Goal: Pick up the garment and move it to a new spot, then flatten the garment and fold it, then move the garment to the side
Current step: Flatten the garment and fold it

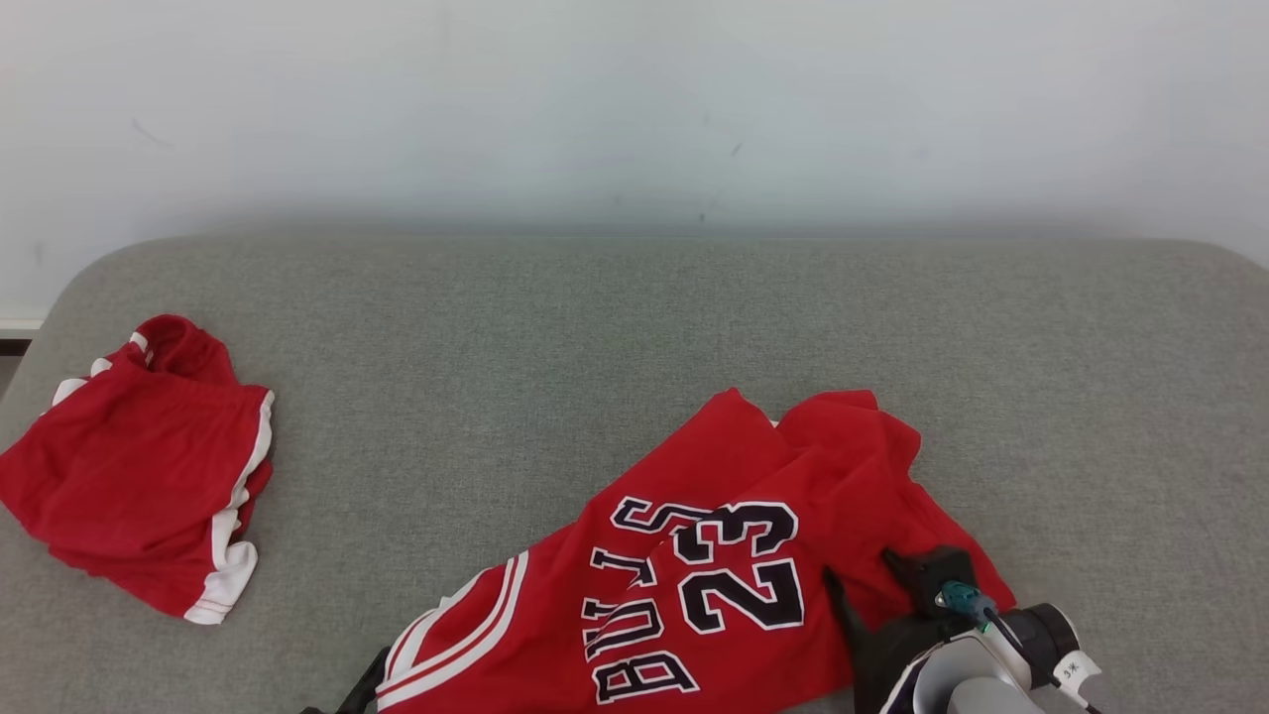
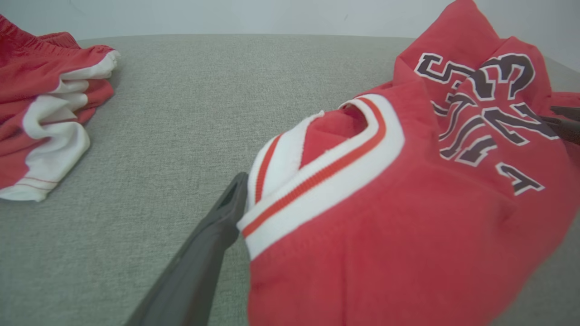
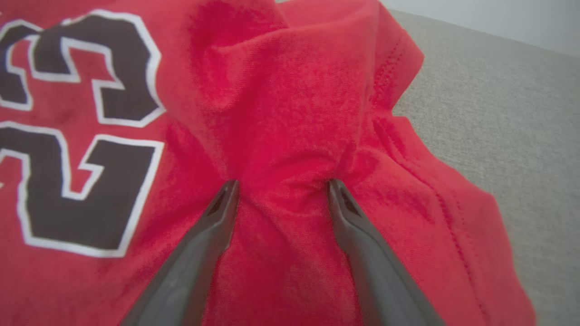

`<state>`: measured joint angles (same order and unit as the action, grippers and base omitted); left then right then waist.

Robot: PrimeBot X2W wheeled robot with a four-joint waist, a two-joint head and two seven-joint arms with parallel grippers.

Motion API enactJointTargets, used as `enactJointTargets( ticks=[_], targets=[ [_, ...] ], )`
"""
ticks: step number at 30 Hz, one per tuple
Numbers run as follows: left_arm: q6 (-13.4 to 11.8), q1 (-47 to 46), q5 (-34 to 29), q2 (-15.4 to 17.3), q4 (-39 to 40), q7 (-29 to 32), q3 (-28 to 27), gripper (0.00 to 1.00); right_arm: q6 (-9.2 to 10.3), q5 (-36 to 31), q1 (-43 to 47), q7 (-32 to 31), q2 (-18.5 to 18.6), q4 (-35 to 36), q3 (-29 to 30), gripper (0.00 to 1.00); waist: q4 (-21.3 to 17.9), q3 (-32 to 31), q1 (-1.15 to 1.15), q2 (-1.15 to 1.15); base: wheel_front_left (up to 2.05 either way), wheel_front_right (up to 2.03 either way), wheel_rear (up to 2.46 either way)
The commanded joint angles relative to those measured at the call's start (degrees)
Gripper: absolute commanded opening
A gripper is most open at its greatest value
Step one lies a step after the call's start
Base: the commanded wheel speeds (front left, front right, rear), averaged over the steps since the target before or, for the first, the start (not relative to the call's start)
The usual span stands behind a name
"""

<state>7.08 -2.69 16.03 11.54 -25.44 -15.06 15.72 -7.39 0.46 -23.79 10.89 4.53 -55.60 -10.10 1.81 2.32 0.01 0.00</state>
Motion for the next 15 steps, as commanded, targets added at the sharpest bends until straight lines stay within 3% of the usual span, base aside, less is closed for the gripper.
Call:
enactJointTargets(
  ticks=[1,2,8,15],
  targets=[
    [0.15,-0.63,-0.6,-0.24,0.1,-0.16,-0.31,1.0,-0.21,0.44,-0.69,0.02,-0.07,-1.6,-0.45,0.13,0.34,0.07,-0.01,0.0,0.0,0.0,0.0],
    [0.2,-0.66,-0.64,-0.42,0.16,-0.16,-0.47,1.0,-0.21,0.89,-1.43,0.56,-0.12,-2.72,-0.62,0.0,0.44,0.04,-0.01,0.0,0.0,0.0,0.0],
    [0.43,-0.25,-1.32,-1.3,0.68,-0.17,-1.35,1.0,-0.19,3.67,-6.37,3.51,1.44,-5.0,0.02,0.0,0.49,-0.25,-0.01,0.0,0.0,0.0,0.0],
    [0.32,0.34,-1.82,-2.3,1.05,-0.17,-1.82,1.0,-0.15,6.98,-12.42,4.34,6.37,-1.68,5.31,0.0,1.04,-1.18,-0.01,0.0,0.0,0.0,0.0]
  ],
)
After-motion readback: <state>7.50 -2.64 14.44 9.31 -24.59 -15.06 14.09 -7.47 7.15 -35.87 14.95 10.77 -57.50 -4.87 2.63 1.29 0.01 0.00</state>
